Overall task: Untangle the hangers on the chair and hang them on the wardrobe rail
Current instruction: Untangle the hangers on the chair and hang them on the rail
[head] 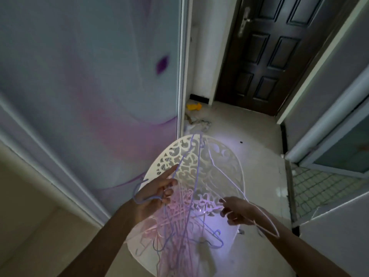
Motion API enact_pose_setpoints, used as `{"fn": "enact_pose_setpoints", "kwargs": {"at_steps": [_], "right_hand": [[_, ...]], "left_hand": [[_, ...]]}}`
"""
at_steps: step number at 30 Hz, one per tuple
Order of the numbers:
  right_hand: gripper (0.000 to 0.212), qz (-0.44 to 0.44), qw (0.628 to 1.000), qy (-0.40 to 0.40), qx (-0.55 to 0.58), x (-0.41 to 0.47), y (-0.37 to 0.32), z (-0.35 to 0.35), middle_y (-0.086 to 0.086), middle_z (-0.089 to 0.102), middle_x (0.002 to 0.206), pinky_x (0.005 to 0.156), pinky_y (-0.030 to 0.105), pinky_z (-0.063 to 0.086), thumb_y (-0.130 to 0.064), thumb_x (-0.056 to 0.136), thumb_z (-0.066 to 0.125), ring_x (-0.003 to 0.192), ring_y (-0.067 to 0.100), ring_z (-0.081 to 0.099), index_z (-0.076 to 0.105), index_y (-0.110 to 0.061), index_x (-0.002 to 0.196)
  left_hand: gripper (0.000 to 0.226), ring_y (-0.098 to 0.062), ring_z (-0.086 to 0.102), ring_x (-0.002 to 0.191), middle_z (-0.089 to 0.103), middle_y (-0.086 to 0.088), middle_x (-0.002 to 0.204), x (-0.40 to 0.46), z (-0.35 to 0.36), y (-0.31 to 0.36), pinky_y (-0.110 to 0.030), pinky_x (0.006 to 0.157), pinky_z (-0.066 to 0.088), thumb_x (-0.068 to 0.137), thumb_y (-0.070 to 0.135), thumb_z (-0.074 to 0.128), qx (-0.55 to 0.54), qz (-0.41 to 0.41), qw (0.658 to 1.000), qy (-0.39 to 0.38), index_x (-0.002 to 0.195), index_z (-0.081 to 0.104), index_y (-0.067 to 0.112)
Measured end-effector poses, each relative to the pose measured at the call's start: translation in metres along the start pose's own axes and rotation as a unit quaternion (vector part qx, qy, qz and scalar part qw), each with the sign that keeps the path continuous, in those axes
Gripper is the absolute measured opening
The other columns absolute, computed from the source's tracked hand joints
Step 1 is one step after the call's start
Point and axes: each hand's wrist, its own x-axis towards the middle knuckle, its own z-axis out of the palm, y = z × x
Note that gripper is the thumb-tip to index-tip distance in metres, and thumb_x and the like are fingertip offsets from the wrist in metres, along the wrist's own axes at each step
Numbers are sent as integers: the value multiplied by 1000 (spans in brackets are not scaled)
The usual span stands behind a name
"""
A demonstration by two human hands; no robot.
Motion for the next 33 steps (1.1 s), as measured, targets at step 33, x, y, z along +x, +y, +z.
{"fn": "enact_pose_setpoints", "kwargs": {"at_steps": [33], "right_hand": [[30,-310,896,105,-301,-125,-29,128,20,59,82,41,15,40,-7,98,32,58,20,53,56,3,114]], "left_hand": [[20,1,36,26,46,6,40,-257,-42,31,-6,26,16,95,22,41,-12,109,972,209,76,47,19]]}}
